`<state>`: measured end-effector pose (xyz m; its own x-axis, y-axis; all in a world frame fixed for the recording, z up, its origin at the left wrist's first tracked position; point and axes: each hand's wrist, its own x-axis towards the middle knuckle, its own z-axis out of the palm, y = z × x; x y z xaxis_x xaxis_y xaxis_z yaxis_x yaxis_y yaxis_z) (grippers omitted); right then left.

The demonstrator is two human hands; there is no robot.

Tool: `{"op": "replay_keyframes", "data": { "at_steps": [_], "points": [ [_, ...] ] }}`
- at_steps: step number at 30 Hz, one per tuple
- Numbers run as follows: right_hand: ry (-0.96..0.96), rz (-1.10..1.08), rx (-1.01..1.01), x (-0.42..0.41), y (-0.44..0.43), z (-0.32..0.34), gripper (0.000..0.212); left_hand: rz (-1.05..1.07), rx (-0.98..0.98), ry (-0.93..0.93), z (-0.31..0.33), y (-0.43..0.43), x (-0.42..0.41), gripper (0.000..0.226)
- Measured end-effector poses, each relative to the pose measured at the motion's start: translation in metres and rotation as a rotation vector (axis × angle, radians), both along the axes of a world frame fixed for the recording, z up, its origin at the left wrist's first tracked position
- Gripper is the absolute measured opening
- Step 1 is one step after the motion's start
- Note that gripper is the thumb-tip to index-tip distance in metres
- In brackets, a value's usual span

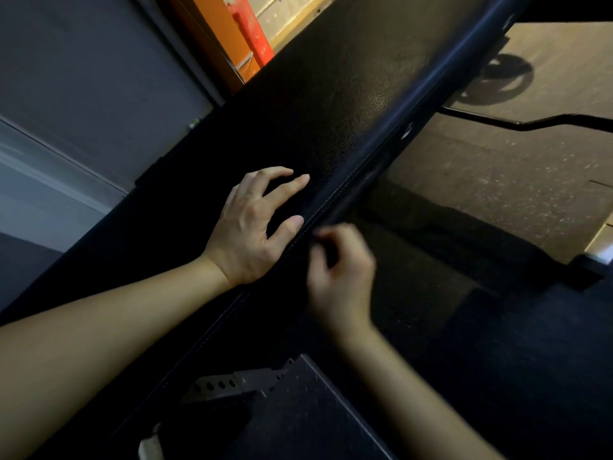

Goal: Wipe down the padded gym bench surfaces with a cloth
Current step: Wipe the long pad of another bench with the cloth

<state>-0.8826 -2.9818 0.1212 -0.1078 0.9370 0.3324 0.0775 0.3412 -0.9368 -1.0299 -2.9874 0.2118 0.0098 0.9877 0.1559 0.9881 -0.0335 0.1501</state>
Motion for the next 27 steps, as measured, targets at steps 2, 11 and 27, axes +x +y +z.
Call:
{"op": "replay_keyframes", "data": {
  "at_steps": [2, 11, 27],
  "points": [
    [-0.050, 0.196, 0.049, 0.000, -0.035, -0.004, 0.014, 0.000, 0.003, -0.002, 0.000, 0.000, -0.001, 0.059],
    [-0.045, 0.006, -0.001, 0.001, 0.002, 0.000, 0.014, 0.006, 0.000, -0.006, 0.000, 0.000, 0.001, 0.059],
    [-0.120, 0.107, 0.061, 0.008, 0.005, 0.003, 0.014, -0.014, 0.013, -0.024, -0.001, 0.000, -0.001, 0.058]
  ]
}}
